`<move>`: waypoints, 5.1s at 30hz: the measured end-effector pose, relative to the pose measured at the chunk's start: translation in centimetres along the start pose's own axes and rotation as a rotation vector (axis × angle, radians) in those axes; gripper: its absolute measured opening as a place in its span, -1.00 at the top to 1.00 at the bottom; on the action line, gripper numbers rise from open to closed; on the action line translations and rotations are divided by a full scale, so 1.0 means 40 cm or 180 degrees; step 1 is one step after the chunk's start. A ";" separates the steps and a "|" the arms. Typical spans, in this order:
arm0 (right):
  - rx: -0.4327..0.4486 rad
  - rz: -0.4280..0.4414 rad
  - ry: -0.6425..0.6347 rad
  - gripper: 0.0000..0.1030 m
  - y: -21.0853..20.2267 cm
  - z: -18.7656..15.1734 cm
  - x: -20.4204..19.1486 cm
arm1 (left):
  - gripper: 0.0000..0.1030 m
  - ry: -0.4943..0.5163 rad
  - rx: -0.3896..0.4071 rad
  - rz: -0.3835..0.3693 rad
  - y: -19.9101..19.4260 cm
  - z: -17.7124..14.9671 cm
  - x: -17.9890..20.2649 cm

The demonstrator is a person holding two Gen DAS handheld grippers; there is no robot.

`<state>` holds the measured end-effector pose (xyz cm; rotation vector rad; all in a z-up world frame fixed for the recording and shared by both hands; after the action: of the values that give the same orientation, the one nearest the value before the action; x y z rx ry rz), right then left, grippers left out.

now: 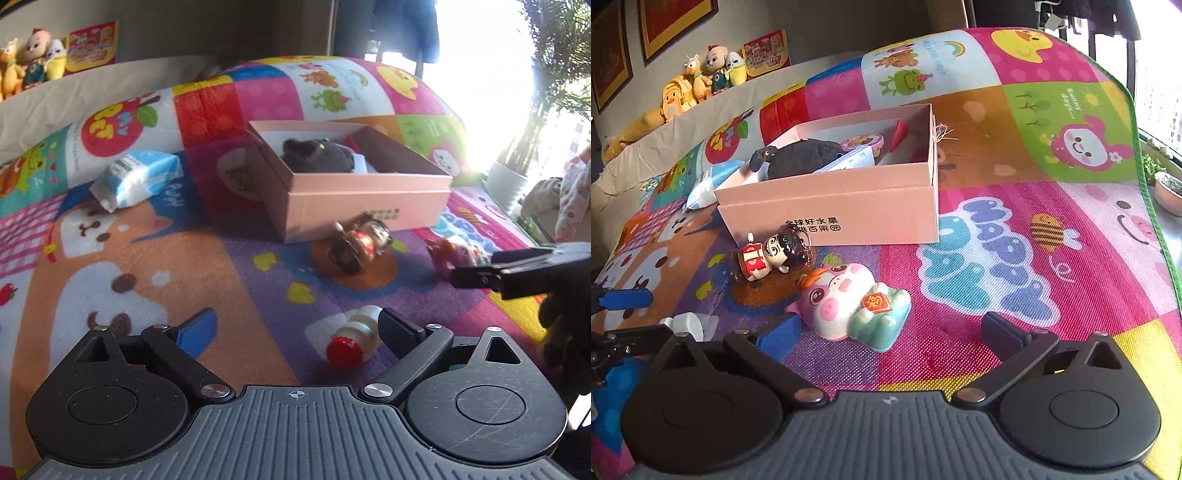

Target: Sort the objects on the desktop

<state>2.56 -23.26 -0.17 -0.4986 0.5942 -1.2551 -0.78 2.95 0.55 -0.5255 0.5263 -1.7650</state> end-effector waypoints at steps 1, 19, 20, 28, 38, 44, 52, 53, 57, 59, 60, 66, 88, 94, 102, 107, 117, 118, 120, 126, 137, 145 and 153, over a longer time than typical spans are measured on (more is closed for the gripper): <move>-0.0009 -0.0026 -0.0029 -1.00 0.001 -0.001 -0.004 | -0.90 0.0004 0.0072 0.0099 0.005 0.014 -0.019; -0.0113 -0.0247 -0.0298 -1.00 0.020 -0.005 -0.033 | -0.71 0.0511 0.0070 0.0873 0.369 0.287 -0.347; -0.0113 -0.0246 -0.0297 -1.00 0.020 -0.004 -0.033 | -0.53 0.0519 0.0082 0.0932 0.366 0.284 -0.343; -0.0106 -0.0236 -0.0286 -1.00 0.020 -0.004 -0.032 | -0.17 0.0283 0.0098 0.0717 0.223 0.217 -0.272; -0.0126 -0.0248 -0.0334 -1.00 0.022 -0.005 -0.033 | -0.22 -0.0022 0.0078 0.0047 -0.045 0.008 -0.056; -0.0131 -0.0268 -0.0352 -1.00 0.024 -0.004 -0.033 | -0.53 -0.0172 0.0139 -0.0282 -0.050 -0.007 0.031; 0.0079 -0.0283 -0.0435 -1.00 -0.014 0.001 -0.047 | -0.85 -0.0130 0.0427 0.0075 -0.100 0.031 0.014; 0.0158 -0.0219 -0.0469 -1.00 -0.032 0.004 -0.054 | -0.86 -0.0135 0.0433 0.0131 -0.106 0.031 0.002; 0.0353 0.0376 -0.0697 -1.00 -0.106 0.011 -0.119 | -0.88 -0.0283 0.0340 0.0268 -0.101 0.019 -0.047; 0.0301 0.0586 -0.0897 -0.80 -0.117 0.000 -0.163 | -0.88 -0.0366 0.0299 0.0315 -0.089 0.010 -0.063; 0.0212 0.0669 -0.0989 -0.69 -0.113 -0.008 -0.183 | -0.89 -0.0402 0.0280 0.0325 -0.083 0.005 -0.069; -0.0082 0.0383 -0.1121 -0.25 -0.046 -0.031 -0.207 | -0.93 -0.0494 0.0189 0.0204 -0.067 -0.017 -0.065; -0.0042 -0.0033 -0.0785 -0.25 -0.023 -0.012 -0.127 | -0.96 -0.0062 0.0036 -0.0511 -0.077 -0.038 0.061; -0.0095 0.0154 -0.0506 -0.25 -0.023 0.010 -0.118 | -0.97 -0.0131 0.0073 -0.0252 -0.079 -0.029 0.030; -0.0182 0.0237 -0.0553 0.20 0.026 0.026 -0.187 | -0.98 -0.0093 0.0074 -0.0234 -0.088 -0.032 0.023; 0.0029 -0.0250 -0.0778 0.24 0.012 0.018 -0.152 | -0.99 -0.0088 0.0051 -0.0293 -0.073 -0.035 0.036; 0.0005 -0.0031 -0.0526 0.06 0.017 0.022 -0.122 | -0.99 -0.0035 0.0024 -0.0364 -0.068 -0.037 0.058; 0.0040 -0.0043 -0.0592 0.02 0.023 0.025 -0.129 | -0.99 -0.0036 0.0029 -0.0354 -0.069 -0.036 0.057; 0.0077 -0.0080 -0.0625 -0.05 0.039 0.038 -0.132 | -0.99 -0.0038 0.0037 -0.0335 -0.070 -0.032 0.055; -0.0134 0.0185 -0.0500 0.17 0.054 0.051 -0.130 | -0.99 0.0145 0.0039 -0.0208 -0.032 -0.005 0.079; -0.0030 0.0396 -0.0421 0.17 -0.114 0.030 -0.077 | -0.55 0.0389 -0.0183 -0.0041 0.041 -0.010 0.127; 0.0088 0.0256 -0.0527 0.17 -0.192 0.002 -0.048 | -0.34 0.0712 -0.0176 -0.0384 -0.067 -0.034 0.195; 0.0443 0.0322 -0.0382 0.17 -0.285 0.050 -0.020 | -0.33 0.0992 0.0483 -0.0351 -0.150 0.140 0.220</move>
<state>-4.53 -25.19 8.81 -0.4192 0.4228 -1.1528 -4.11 -4.59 9.31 -0.1754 0.5814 -1.9881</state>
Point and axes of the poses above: each gripper's, at about its wrist camera, not at the fingertips, and y roughly the way its jaws point, x to its right, z to its top, the point moved 3 cm from there along y, roughly the way its jaws point
